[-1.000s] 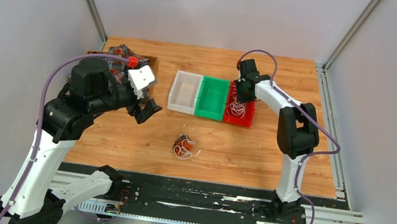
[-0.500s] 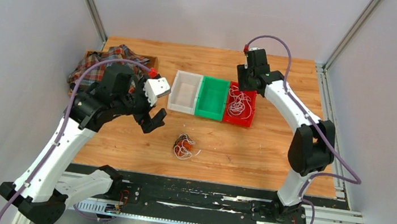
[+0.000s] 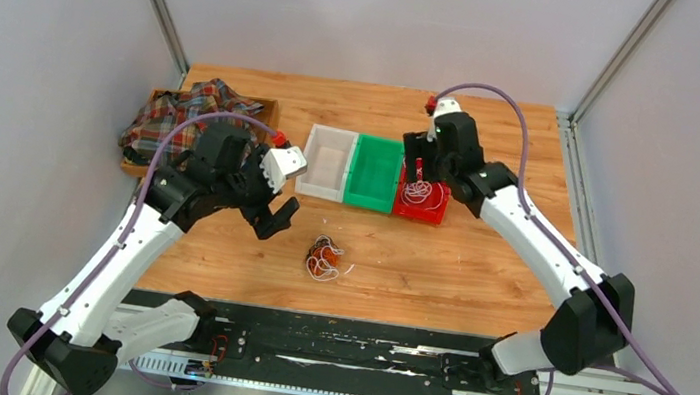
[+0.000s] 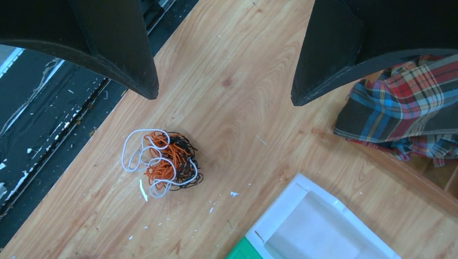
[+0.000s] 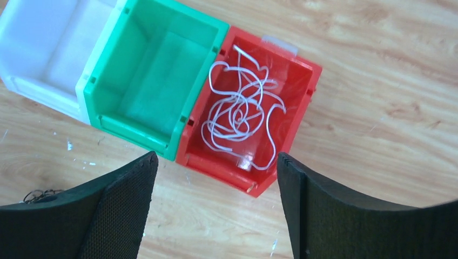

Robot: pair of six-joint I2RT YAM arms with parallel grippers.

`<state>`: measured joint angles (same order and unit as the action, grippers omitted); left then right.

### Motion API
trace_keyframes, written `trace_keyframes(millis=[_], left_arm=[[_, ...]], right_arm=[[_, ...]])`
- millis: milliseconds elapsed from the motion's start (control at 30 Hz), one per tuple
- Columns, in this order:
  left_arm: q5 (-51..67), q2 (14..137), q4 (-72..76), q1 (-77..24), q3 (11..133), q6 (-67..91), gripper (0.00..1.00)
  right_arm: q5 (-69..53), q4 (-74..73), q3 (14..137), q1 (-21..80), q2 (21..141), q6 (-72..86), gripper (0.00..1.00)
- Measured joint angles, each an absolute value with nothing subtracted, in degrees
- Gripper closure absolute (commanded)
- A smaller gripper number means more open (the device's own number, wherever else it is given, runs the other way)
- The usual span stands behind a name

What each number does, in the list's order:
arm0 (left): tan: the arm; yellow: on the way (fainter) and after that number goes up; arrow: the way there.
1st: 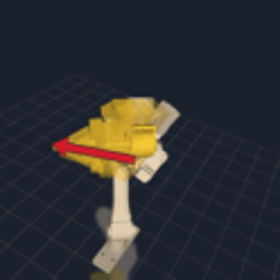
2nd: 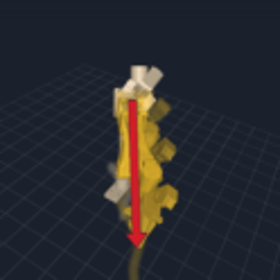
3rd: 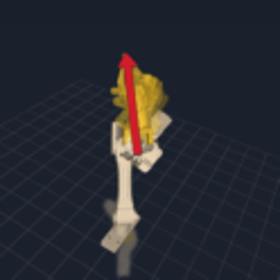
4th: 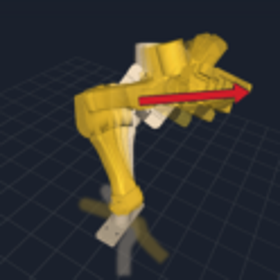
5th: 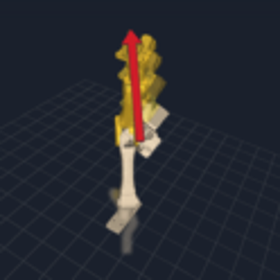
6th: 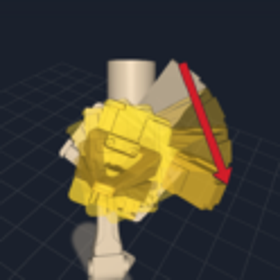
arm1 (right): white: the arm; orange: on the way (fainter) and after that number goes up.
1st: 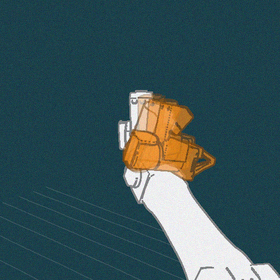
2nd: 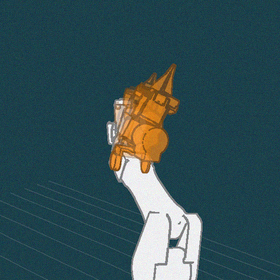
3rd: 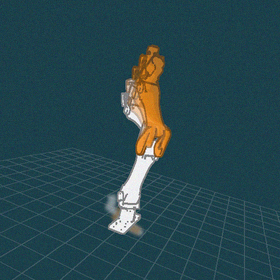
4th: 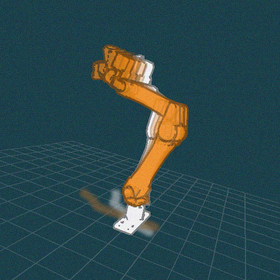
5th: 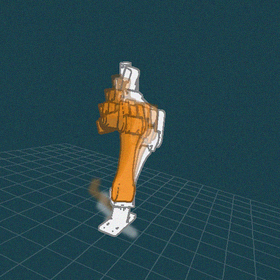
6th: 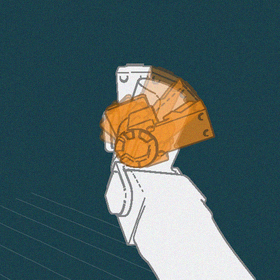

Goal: Untangle the cables

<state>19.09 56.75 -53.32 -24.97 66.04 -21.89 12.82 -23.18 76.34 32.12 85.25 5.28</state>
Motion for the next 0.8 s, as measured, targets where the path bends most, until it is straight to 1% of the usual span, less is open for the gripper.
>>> trace_keyframes(millis=[167, 233, 267, 300, 367, 433, 533, 600, 800], left_arm=[[18.85, 55.77, -50.92, -22.92, 63.13, -21.93, 0.02], [18.92, 55.07, -50.0, -21.32, 62.22, -22.0, 0.02], [18.94, 54.78, -49.74, -20.6, 61.93, -22.09, 0.02], [18.96, 54.61, -49.56, -19.77, 61.78, -22.13, 0.02], [18.83, 54.48, -49.15, -18.72, 61.67, -22.39, 0.02], [18.74, 54.48, -49.15, -18.33, 61.67, -22.59, 0.02], [18.79, 54.46, -49.78, -18.17, 61.67, -23.81, 0.02], [19.22, 54.46, -50.39, -18.17, 61.71, -24.29, 0.02], [22.46, 54.46, -53.34, -18.15, 62.92, -24.71, 0.02]], right_arm=[[4.16, -13.67, 63.16, 29.78, 76.71, 11.4, 0.18], [2.55, -10.85, 58.19, 33.06, 74.15, 13.32, 0.18], [2.52, -9.87, 56.82, 35.48, 73.87, 13.69, 0.2], [2.17, -8.88, 55.66, 38.65, 74.06, 13.87, 0.25], [0.99, -7.64, 53.98, 44.84, 75.13, 13.78, 0.39], [-1.63, -6.28, 52.29, 50.61, 76.64, 13.91, 0.49], [-5.08, -4.49, 50.39, 53.98, 78.32, 14.33, 0.63], [-6.72, -3.27, 50.3, 54.54, 80.12, 14.66, 0.63], [-10.04, -1.34, 52.12, 55.33, 87.35, 14.46, 0.54]])
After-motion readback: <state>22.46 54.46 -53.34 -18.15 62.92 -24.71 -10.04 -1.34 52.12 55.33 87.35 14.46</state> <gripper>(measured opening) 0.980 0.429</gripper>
